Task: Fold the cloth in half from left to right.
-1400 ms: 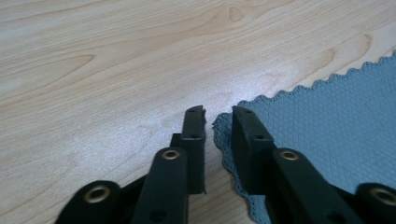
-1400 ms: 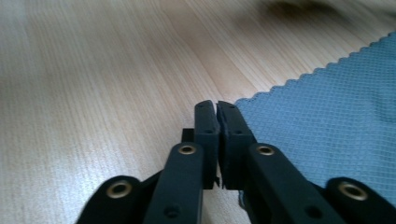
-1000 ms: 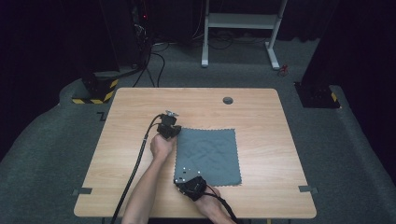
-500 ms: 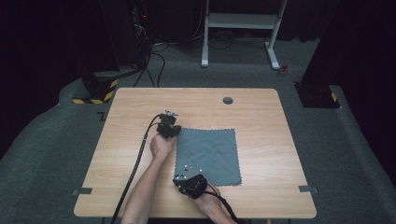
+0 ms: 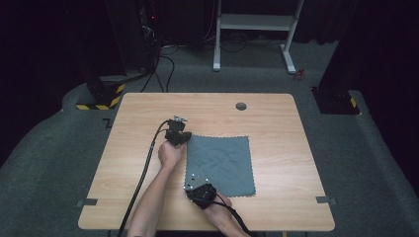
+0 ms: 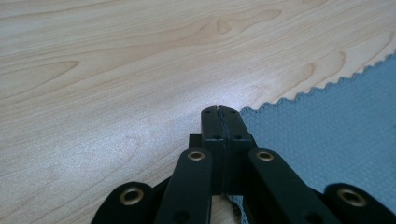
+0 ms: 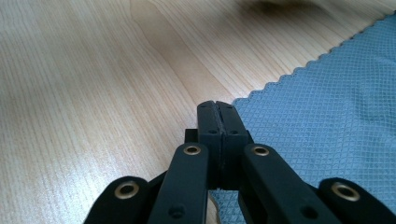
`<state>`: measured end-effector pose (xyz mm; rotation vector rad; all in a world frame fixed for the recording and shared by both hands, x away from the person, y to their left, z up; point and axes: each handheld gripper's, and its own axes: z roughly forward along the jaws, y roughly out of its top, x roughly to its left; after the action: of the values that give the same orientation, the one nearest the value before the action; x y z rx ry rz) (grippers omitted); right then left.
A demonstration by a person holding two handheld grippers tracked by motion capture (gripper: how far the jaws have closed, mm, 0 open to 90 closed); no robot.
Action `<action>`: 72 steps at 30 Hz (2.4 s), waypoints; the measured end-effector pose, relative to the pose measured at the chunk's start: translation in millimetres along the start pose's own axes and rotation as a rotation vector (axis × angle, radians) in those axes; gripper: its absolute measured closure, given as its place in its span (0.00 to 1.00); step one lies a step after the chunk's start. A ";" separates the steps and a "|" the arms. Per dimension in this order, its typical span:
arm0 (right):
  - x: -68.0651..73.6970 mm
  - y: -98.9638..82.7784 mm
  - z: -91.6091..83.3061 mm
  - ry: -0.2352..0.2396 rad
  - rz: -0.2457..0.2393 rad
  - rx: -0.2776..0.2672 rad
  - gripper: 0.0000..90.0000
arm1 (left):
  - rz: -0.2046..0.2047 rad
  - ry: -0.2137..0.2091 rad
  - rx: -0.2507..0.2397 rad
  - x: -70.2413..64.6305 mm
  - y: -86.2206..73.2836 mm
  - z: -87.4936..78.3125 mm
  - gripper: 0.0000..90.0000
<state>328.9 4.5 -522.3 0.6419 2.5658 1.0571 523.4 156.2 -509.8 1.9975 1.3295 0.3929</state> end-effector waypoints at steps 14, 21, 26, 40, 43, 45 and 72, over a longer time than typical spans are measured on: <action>1.6 16.4 -13.3 0.023 -0.013 -0.053 1.00 | -0.021 -0.032 -0.047 10.1 6.5 -19.7 1.00; 6.4 30.0 -15.2 0.049 -0.029 -0.075 1.00 | -0.017 -0.023 -0.049 21.6 4.7 -33.9 1.00; 10.4 36.3 -13.8 0.075 -0.034 -0.085 1.00 | -0.013 -0.014 -0.056 28.7 2.6 -45.3 1.00; -3.9 14.3 -32.4 0.083 0.026 -0.133 1.00 | 0.027 -0.013 -0.053 4.5 6.9 -35.6 1.00; -5.8 6.9 -33.3 0.076 0.032 -0.127 1.00 | 0.032 -0.022 -0.047 -1.0 7.4 -31.2 1.00; -8.7 1.7 -36.0 0.076 0.045 -0.128 1.00 | 0.054 -0.022 -0.035 -7.0 10.6 -27.9 1.00; -43.3 -55.3 -74.4 0.010 0.162 -0.130 1.00 | 0.110 -0.076 -0.026 -55.7 30.0 0.0 1.00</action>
<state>318.5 -96.0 -506.8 0.8230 2.4616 1.2702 520.1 99.3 -482.2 2.0491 1.1656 0.3787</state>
